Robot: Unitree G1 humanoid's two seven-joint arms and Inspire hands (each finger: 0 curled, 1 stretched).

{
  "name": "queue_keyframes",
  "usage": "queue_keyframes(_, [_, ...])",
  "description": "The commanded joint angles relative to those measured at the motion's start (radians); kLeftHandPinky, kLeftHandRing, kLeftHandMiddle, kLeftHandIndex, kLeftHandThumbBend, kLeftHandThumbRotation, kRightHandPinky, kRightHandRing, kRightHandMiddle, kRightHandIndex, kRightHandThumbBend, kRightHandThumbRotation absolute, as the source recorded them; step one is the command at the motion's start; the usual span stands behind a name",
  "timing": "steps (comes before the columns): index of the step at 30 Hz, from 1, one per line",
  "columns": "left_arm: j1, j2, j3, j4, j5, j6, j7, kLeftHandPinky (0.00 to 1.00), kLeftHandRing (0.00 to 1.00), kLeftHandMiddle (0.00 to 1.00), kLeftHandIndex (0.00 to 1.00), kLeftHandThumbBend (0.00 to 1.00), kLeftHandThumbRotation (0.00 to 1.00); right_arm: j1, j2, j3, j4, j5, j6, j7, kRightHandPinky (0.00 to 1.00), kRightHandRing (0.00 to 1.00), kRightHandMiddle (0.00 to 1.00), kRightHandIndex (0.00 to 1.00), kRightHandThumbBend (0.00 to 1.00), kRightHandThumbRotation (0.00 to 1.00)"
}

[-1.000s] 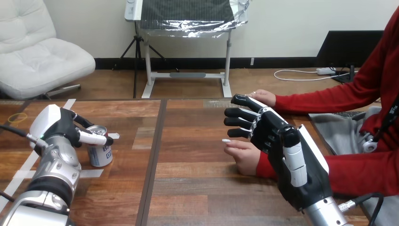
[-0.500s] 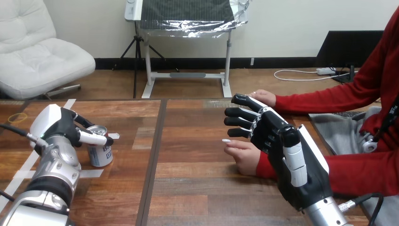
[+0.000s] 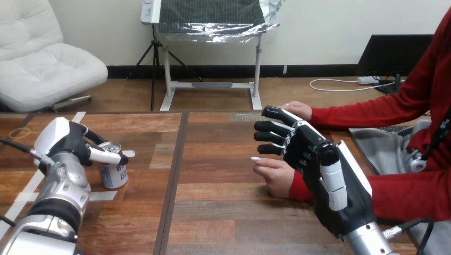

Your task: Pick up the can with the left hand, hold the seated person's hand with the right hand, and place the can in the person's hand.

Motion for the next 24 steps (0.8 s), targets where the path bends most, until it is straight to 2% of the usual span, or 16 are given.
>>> queue_keyframes(1, [-0.025,0.006,-0.024,-0.012,0.028,-0.018,-0.008,0.33,0.40,0.46,0.50,0.74,0.00,-0.040,0.001,-0.007,-0.049,0.008,-0.019,-0.004,0.75,0.80,0.80,0.85,0.87,1.00])
queue_keyframes(7, [-0.020,0.010,-0.033,-0.019,0.037,-0.031,-0.007,0.32,0.40,0.46,0.49,0.75,0.00,-0.042,0.003,-0.008,-0.046,0.004,-0.021,-0.008,0.75,0.79,0.80,0.85,0.87,1.00])
queue_keyframes(19, [-0.008,0.018,-0.025,-0.040,0.038,-0.070,0.007,0.33,0.40,0.46,0.49,0.75,0.00,-0.044,0.001,-0.010,-0.041,0.005,-0.019,-0.007,0.74,0.79,0.80,0.85,0.87,1.00])
queue_keyframes(24, [-0.003,0.023,-0.018,-0.059,0.034,-0.094,0.021,0.34,0.40,0.46,0.48,0.74,0.00,-0.051,0.013,-0.018,-0.023,0.004,-0.046,-0.017,0.73,0.77,0.78,0.84,0.86,1.00])
